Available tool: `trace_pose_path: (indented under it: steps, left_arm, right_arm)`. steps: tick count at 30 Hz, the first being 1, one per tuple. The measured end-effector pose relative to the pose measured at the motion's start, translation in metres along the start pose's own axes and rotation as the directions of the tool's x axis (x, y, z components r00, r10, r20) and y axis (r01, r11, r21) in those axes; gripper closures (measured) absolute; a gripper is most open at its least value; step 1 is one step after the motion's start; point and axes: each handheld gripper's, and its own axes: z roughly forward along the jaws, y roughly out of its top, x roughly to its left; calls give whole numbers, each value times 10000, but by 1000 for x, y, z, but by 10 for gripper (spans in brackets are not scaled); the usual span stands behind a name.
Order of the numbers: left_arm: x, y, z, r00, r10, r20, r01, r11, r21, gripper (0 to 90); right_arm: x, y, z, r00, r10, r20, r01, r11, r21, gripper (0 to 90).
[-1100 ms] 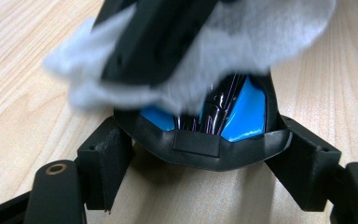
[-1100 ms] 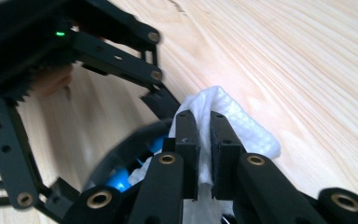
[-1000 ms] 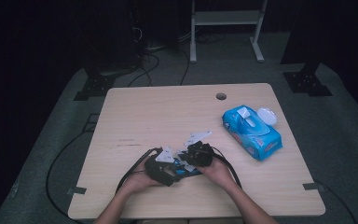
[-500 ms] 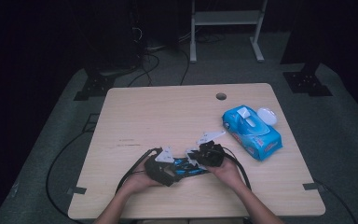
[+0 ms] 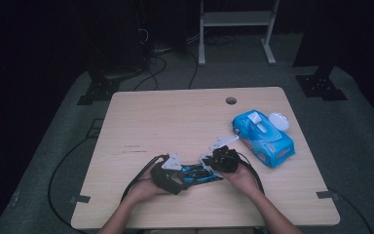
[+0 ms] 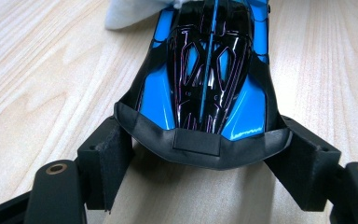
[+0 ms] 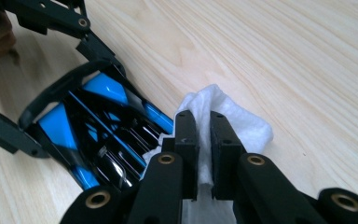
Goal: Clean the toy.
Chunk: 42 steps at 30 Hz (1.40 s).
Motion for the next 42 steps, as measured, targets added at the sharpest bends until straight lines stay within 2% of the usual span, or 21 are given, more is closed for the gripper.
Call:
trace_pose_path:
  steps: [2, 4, 7, 10, 11, 14, 15, 17, 18, 22, 24, 29, 31, 33, 35, 40, 42]
  left_arm:
    - [0, 0, 0, 10000, 8, 11, -8, 10000, 4, 257]
    - [0, 0, 0, 10000, 1, 13, -1, 10000, -10, 257]
    - [0, 0, 0, 10000, -14, 11, 14, 10000, -37, 257]
    - [0, 0, 0, 10000, -24, 2, 24, 10000, -23, 257]
    - [0, 0, 0, 10000, -29, 5, 29, 10000, -23, 257]
    - [0, 0, 0, 10000, -14, -9, 14, 10000, -2, 257]
    - [0, 0, 0, 10000, -10, -18, 10, 10000, -6, 257]
    - [0, 0, -1, 10000, -27, -23, 27, 10000, 15, 258]
    - [0, 0, -1, 10000, -28, -21, 28, 10000, 16, 258]
    - [0, 0, -1, 10000, -13, -4, 13, 10000, 13, 257]
    - [0, -1, 0, 10000, -11, 6, 11, 10000, -14, 257]
    - [0, 0, -1, 10000, -21, -15, 21, 10000, 19, 257]
    - [0, 0, -1, 10000, -22, -21, 22, 10000, 27, 258]
    - [0, 0, -1, 10000, -23, -18, 23, 10000, 12, 257]
    - [0, 0, -1, 10000, -18, -12, 18, 10000, 4, 257]
    - [0, 0, 0, 10000, -40, -13, 40, 10000, -18, 257]
    - [0, 0, 0, 10000, -55, -21, 55, 10000, -15, 257]
  right_arm:
    - [-5, -4, -5, 9999, 90, 120, -90, 10000, -35, 830]
    - [-11, -11, -12, 9989, 114, 452, -115, 9999, 9, 830]
    - [-20, -26, -21, 9966, 450, 690, -466, 9987, 223, 830]
    - [-19, -35, -26, 9954, 697, 660, -703, 9975, 64, 832]
    - [-16, -35, -27, 9962, 580, 657, -583, 9983, 21, 832]
    - [-4, -32, -27, 9992, 396, 78, -395, 9992, -116, 831]
    - [1, -31, -27, 9999, 93, -63, -94, 9999, -82, 831]
    - [5, -32, -27, 9998, -174, -49, 174, 9998, 9, 830]
    - [2, -33, -29, 9999, -116, -77, 116, 9999, 17, 831]
    - [-14, -48, -37, 9973, 739, 30, -739, 9973, 45, 831]
    - [-14, -53, -39, 9963, 861, -38, -860, 9963, 54, 830]
    - [-1, -48, -40, 9977, 473, -486, -480, 9987, -141, 830]
    - [-5, -49, -39, 9973, 517, -521, -522, 9986, -82, 830]
    - [-12, -52, -38, 9978, 615, -228, -614, 9981, 76, 830]
    - [-15, -52, -37, 9961, 848, -259, -847, 9964, 45, 830]
    - [-6, -34, -27, 9986, 456, -250, -461, 9988, -169, 829]
    - [-6, -23, -18, 9982, 470, -375, -479, 9986, -244, 829]
